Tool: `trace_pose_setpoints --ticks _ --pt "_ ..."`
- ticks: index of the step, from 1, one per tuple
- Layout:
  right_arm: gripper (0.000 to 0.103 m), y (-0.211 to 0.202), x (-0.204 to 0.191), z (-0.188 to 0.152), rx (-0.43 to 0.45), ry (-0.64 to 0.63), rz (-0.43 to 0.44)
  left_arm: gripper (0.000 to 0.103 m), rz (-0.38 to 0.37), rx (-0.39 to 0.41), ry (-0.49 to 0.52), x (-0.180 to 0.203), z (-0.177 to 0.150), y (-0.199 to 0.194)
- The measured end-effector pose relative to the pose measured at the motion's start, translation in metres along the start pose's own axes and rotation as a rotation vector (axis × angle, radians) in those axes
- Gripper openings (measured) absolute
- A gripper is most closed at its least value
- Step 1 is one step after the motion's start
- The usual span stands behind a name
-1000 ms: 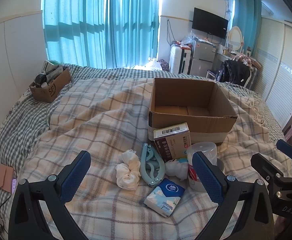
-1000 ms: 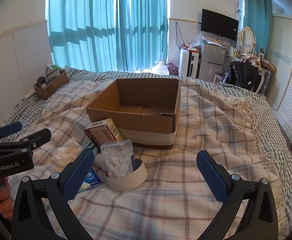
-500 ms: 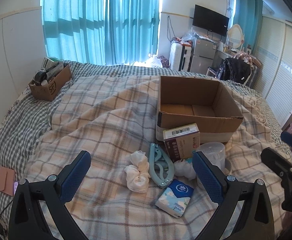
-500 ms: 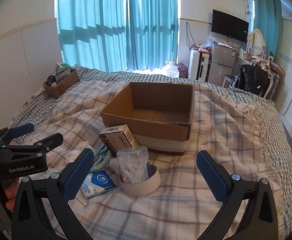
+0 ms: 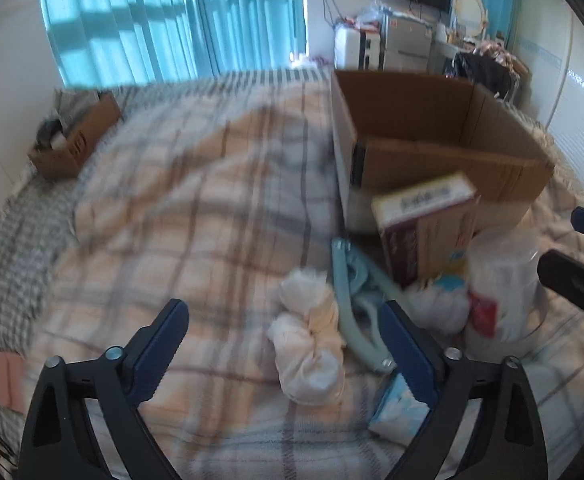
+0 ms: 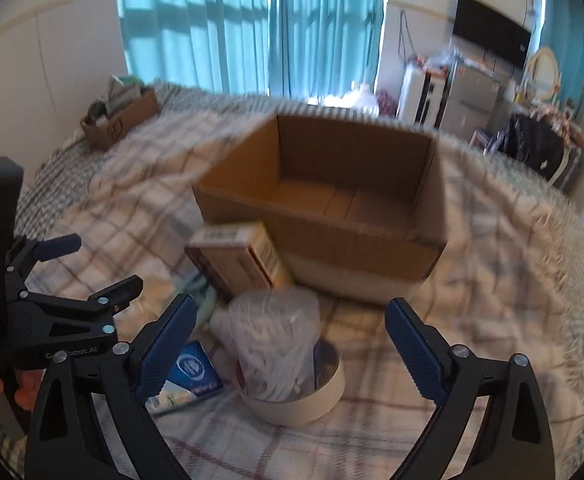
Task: Organize objects
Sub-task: 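Grasp the white socks with the left gripper while the right grasps the clear cup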
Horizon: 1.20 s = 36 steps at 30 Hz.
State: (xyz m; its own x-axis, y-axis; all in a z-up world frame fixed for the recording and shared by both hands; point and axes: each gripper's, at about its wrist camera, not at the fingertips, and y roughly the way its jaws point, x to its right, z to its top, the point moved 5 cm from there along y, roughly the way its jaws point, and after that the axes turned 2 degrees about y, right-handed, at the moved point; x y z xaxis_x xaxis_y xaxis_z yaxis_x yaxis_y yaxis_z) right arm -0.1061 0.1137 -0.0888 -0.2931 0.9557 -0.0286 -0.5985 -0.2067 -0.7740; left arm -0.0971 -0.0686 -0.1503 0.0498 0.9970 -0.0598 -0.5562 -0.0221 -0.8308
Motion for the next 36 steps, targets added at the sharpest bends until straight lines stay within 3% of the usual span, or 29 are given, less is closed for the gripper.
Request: trace_pose_setpoints --ticks 3,8,11,13,16,22,28,36 --pt "0.088 0.023 0.002 -0.007 -0.061 0.027 0.032 0.084 -0.019 -0.065 0.009 0.003 -0.011 0.022" --pt "0.081 0.042 -0.012 -0.010 -0.103 -0.032 0.024 0.074 -0.074 -0.081 0.008 0.004 -0.014 0.039" --pt "0.070 0.056 -0.022 -0.013 -0.147 -0.075 0.006 0.054 -0.122 -0.103 0.006 0.004 -0.018 0.048" --pt "0.066 0.061 -0.024 -0.015 -0.160 -0.089 -0.013 0.030 -0.135 -0.124 -0.002 0.003 -0.020 0.051" --pt "0.064 0.060 -0.022 -0.015 -0.158 -0.081 -0.020 0.025 -0.137 -0.154 -0.008 0.003 -0.023 0.054" --pt "0.064 0.048 -0.016 -0.018 -0.125 -0.048 -0.025 0.016 -0.116 -0.135 0.014 0.007 -0.029 0.037" --pt "0.064 0.011 -0.015 -0.015 0.003 -0.048 -0.049 0.015 -0.066 -0.112 0.006 0.007 -0.039 0.003" --pt "0.064 -0.049 -0.007 -0.017 0.150 0.055 0.025 0.015 -0.064 -0.055 0.002 0.018 -0.047 -0.052"
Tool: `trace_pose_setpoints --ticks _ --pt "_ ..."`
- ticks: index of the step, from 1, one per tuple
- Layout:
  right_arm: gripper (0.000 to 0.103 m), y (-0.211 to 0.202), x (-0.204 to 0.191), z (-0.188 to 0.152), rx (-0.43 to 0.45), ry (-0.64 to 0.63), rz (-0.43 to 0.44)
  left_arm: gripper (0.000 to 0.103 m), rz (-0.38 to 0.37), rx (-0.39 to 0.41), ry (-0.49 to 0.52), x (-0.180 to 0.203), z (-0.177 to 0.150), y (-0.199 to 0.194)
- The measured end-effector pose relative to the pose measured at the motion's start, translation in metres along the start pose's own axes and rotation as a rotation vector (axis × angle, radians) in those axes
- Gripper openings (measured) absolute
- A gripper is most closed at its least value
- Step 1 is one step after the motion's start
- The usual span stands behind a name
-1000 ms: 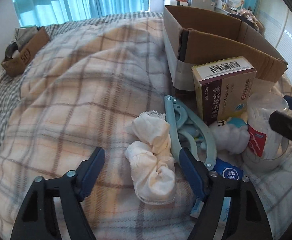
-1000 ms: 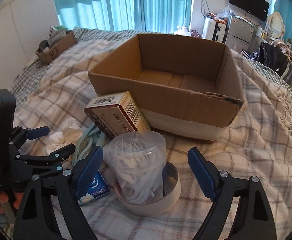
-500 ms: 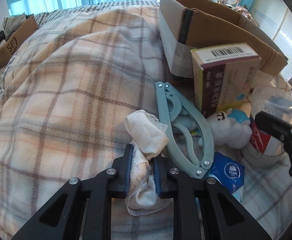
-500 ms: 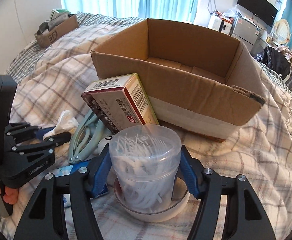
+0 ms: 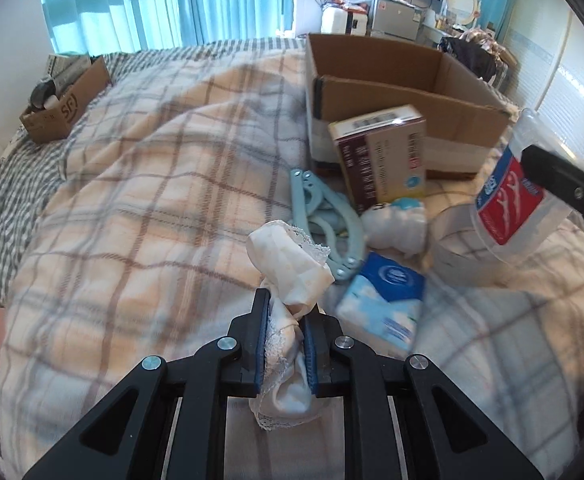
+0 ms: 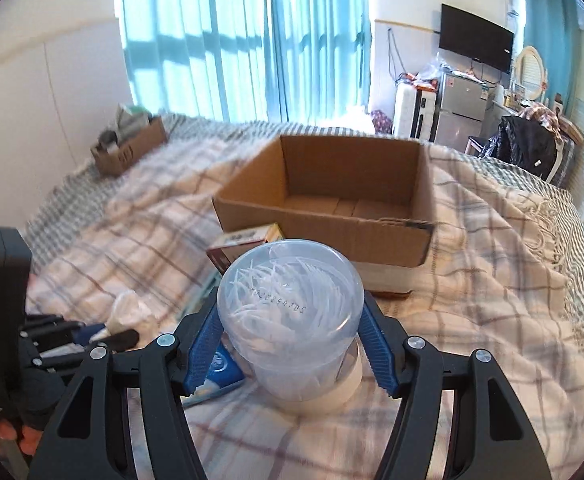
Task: Organize objects
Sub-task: 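Grasp the white socks with the left gripper while the right grasps the clear cup, then carry socks and cup over the box and release both into it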
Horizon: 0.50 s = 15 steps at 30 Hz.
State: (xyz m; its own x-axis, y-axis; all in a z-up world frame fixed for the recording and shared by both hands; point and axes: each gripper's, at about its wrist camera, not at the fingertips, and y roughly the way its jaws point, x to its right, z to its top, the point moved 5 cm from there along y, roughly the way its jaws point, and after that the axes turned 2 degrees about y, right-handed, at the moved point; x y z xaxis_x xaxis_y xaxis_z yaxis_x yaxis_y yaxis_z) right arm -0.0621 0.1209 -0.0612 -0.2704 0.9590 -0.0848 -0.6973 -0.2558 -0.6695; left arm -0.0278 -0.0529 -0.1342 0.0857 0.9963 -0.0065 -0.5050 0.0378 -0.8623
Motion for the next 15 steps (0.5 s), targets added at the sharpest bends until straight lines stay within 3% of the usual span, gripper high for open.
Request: trace_pose_setpoints --ticks 6,8,15 --pt "0.064 -0.049 0.004 0.010 0.074 0.027 0.042 0.015 0.007 0.070 0.022 0.016 0.022 -0.038" --pt "0.064 -0.060 0.004 0.017 0.089 0.026 0.046 0.015 0.036 0.130 0.032 0.021 0.037 -0.057" --pt "0.064 -0.095 0.006 0.065 0.156 -0.025 -0.011 0.015 -0.024 0.245 0.047 0.034 0.098 -0.100"
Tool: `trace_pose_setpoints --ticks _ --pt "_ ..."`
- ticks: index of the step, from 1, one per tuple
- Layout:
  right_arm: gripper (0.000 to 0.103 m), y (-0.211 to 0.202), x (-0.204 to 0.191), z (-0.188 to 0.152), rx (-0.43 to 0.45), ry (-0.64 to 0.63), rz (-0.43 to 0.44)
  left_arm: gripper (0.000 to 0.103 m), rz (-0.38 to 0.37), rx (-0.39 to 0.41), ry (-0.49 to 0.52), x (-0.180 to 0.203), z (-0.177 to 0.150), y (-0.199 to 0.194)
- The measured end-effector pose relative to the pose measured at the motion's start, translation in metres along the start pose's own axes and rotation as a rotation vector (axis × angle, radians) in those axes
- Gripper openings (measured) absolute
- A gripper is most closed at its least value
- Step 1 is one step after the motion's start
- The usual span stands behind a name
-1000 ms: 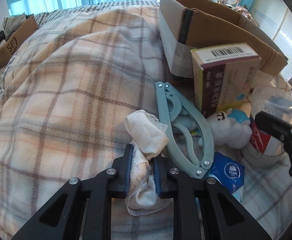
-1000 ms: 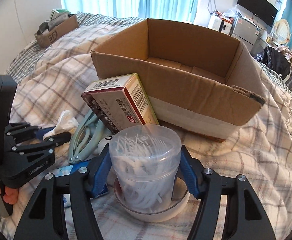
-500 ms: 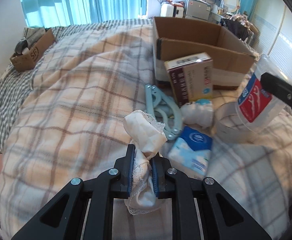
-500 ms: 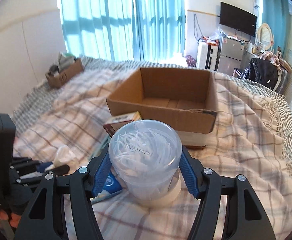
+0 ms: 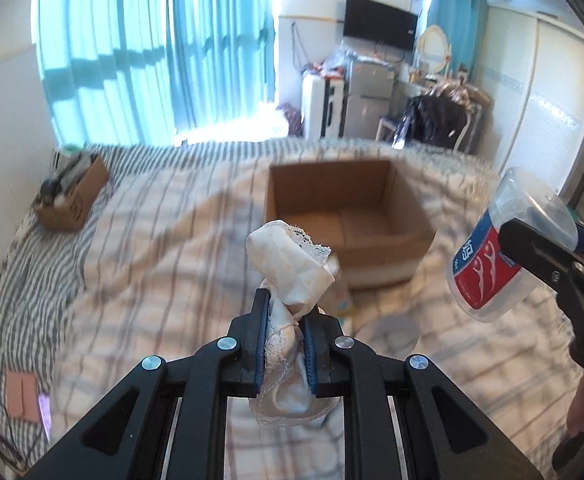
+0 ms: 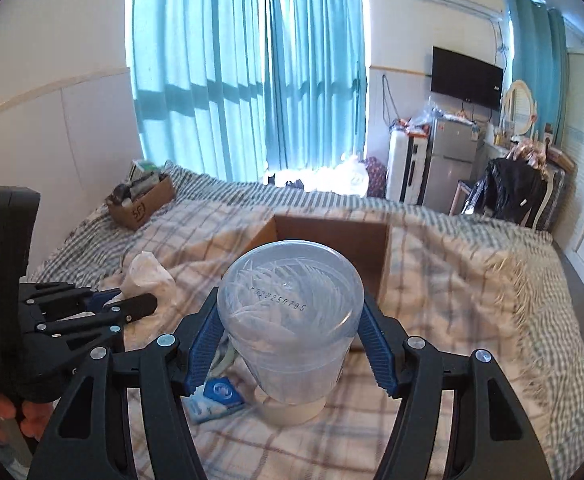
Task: Organize objects
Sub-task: 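Carry socks and cup over the box and release both into it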
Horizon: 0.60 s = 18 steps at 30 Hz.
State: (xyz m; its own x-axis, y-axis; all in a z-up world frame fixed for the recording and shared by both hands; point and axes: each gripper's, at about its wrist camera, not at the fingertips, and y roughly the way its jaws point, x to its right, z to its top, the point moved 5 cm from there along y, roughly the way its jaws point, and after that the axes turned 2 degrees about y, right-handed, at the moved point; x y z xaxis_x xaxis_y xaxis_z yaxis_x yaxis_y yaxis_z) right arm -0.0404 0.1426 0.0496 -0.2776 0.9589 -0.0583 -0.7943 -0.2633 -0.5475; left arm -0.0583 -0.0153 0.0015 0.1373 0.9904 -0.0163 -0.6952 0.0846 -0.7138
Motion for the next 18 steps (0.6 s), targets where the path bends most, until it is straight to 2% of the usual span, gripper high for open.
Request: trace_pose_setpoints --ticks 4,8,10,13,18 --pt "0.064 -0.016 0.006 0.044 0.042 0.005 0.003 0.015 -0.042 0.045 0.005 0.000 0.041 -0.006" --pt "0.064 -0.013 0.017 0.078 0.078 0.007 -0.007 0.015 -0.058 0.089 0.023 0.003 0.081 0.002" --pt "0.064 0.000 0.026 0.092 0.084 0.014 -0.023 0.015 -0.061 0.106 0.030 0.005 0.098 0.015" --pt "0.064 0.032 0.040 0.105 0.061 0.039 -0.022 0.015 -0.062 0.088 0.041 0.009 0.114 0.043" --pt "0.064 0.105 0.060 0.092 -0.022 0.080 -0.016 0.015 -0.108 0.017 0.034 0.016 0.114 0.113"
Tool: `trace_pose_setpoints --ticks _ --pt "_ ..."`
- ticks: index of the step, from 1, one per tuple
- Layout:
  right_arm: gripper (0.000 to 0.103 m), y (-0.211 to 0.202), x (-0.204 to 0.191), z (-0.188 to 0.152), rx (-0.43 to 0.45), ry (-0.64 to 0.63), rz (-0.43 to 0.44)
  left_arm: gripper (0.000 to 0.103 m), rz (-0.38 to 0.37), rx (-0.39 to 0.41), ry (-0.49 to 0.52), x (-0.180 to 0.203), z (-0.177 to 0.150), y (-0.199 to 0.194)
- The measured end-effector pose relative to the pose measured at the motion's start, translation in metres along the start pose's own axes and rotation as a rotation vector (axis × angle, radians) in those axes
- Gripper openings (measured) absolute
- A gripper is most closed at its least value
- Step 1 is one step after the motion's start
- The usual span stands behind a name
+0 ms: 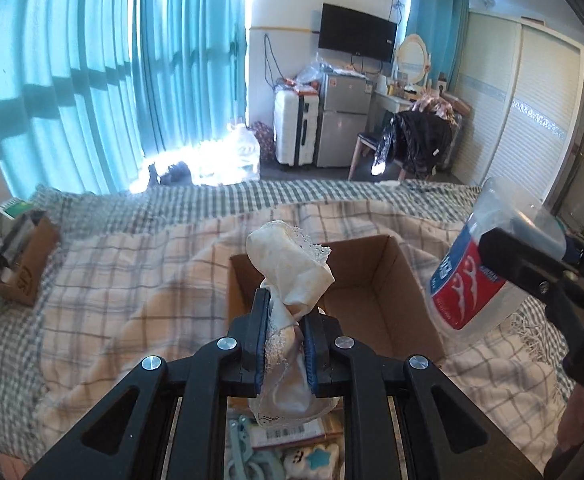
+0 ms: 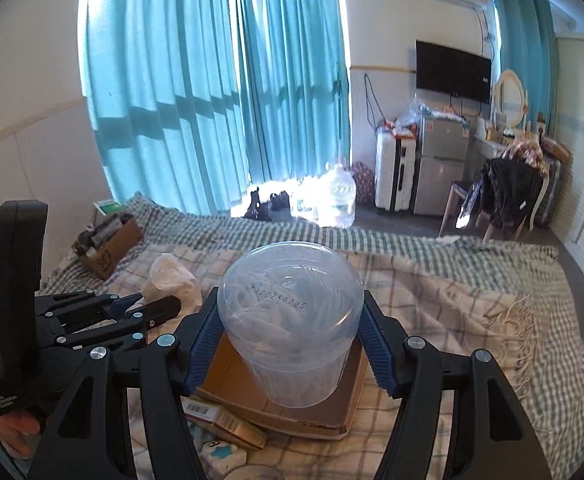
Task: Organize objects
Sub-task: 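Carry socks and cup over the box and release both into it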
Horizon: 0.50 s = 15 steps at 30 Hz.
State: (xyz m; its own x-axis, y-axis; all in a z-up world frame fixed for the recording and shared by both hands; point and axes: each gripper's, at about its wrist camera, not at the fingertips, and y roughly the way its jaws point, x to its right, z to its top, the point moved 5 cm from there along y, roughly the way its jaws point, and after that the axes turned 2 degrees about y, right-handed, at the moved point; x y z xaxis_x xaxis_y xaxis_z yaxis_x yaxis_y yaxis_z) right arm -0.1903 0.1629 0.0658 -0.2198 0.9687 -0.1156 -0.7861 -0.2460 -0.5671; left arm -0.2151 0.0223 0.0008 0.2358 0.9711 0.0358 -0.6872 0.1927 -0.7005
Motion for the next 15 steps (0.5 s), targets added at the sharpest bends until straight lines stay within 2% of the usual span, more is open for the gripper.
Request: trace_pose_setpoints --ticks 7,11,14,15 --pt "0.064 0.094 0.032 -0.047 -0.131 0.030 -0.017 0.015 -0.028 -0.120 -0.020 0.000 -0.027 0.089" --pt "0.064 0.121 0.041 -0.063 -0.173 0.050 -0.006 0.016 -0.032 -0.156 -0.009 0.001 -0.041 0.119" --pt "0.067 0.124 0.043 -0.064 -0.159 0.076 0.015 0.032 -0.040 -0.170 -0.002 0.002 -0.045 0.127" --pt "0.076 0.119 0.045 -0.060 -0.131 0.085 0.015 0.048 -0.039 -0.177 0.000 0.002 -0.045 0.128"
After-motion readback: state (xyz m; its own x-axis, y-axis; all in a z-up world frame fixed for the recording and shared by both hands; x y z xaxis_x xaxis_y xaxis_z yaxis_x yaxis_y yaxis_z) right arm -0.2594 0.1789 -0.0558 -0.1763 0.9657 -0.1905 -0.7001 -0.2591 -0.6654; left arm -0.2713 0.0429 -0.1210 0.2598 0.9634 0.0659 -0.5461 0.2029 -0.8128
